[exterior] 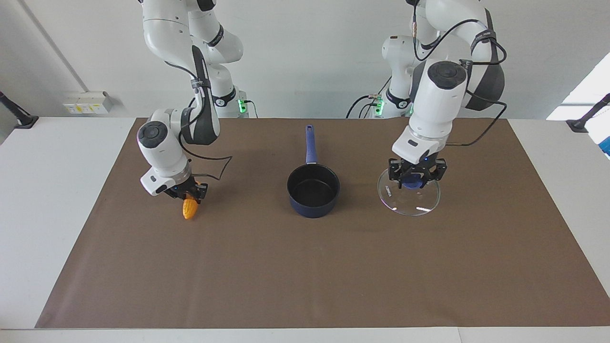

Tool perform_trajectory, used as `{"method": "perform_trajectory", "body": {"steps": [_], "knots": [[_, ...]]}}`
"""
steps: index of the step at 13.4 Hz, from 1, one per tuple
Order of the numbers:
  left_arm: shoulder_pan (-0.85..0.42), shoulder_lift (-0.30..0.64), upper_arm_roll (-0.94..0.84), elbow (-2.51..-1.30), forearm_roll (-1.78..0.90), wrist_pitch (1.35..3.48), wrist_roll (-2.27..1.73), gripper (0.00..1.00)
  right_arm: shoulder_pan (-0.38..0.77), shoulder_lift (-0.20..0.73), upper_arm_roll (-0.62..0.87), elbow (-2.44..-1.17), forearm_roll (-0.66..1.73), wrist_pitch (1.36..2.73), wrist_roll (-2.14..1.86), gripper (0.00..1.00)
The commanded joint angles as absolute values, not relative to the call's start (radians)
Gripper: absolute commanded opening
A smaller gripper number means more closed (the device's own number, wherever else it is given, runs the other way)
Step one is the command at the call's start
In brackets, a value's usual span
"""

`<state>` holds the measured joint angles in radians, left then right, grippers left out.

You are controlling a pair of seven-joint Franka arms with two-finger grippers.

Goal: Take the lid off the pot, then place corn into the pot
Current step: 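Lift the lid away with the left gripper while the right gripper grasps the corn, then carry the corn over the pot with the right gripper while the left lowers the lid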

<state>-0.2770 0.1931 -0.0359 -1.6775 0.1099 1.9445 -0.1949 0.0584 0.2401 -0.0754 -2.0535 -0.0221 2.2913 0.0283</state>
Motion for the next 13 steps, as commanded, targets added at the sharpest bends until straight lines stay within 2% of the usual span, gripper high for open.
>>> {"method": "perform_trajectory", "body": {"steps": [1,3,5,9,11,13], "knots": [[-0.206,0.167,-0.049,-1.723,0.114,1.953,-0.091,0.14,0.054,0.212,-0.069,-1.938,-0.021,2.16,0.053,0.0],[-0.152,0.147,-0.049,-1.77,0.082,1.983,-0.005,0.14,0.057,0.19,-0.063,-1.852,-0.021,2.029,0.098,0.0],[-0.103,0.095,-0.049,-1.878,0.054,2.066,0.082,0.14,0.057,0.166,-0.042,-1.803,-0.021,1.922,0.152,0.0],[-0.086,0.061,-0.049,-2.029,0.037,2.186,0.156,0.13,0.058,0.085,0.063,-1.795,-0.021,1.901,0.363,0.0],[-0.077,0.057,-0.049,-2.104,0.023,2.293,0.173,0.12,0.058,0.08,0.147,-1.798,-0.021,1.904,0.499,0.0],[-0.061,0.074,-0.049,-2.117,0.023,2.335,0.193,0.12,0.058,0.081,0.237,-1.801,-0.02,1.937,0.686,0.0]]}}
